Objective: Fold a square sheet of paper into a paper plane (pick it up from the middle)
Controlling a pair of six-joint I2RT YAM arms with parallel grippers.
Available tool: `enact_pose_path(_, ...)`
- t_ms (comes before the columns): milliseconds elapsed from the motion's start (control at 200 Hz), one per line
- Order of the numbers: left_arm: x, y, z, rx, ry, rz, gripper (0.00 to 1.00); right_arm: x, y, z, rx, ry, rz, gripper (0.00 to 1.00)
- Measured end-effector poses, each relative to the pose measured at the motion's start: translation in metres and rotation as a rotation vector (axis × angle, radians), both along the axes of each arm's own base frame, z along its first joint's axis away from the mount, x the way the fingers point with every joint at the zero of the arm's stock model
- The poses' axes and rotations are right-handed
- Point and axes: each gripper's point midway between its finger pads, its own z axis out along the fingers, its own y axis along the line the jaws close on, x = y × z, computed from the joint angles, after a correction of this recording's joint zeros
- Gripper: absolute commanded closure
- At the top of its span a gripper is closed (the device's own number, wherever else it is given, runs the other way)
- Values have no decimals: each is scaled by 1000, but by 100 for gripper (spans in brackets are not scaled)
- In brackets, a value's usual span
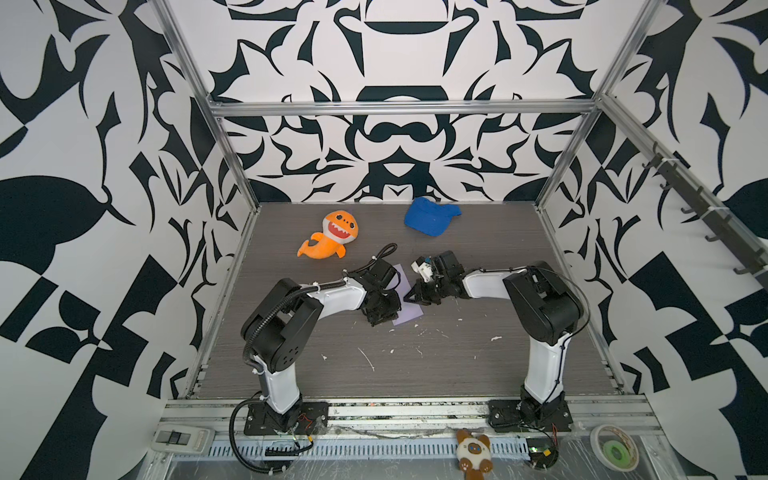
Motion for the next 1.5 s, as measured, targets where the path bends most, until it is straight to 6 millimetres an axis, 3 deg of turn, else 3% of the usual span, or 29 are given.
enact_pose_path(460,-11,7,3,30,33,-25,93,0,0,0,0,2,-2,100)
enact_pose_path(730,6,-7,20,-9,-12,-25,93,1,1,0,5,4,-4,100)
enact_pose_path(1185,-8,4,0,42,58,-18,94,2,2,-1,11,10,-11,100)
enact_pose_path(1500,-20,13,0,74,88,-43,94,2,2,-1,15,12,-11,100)
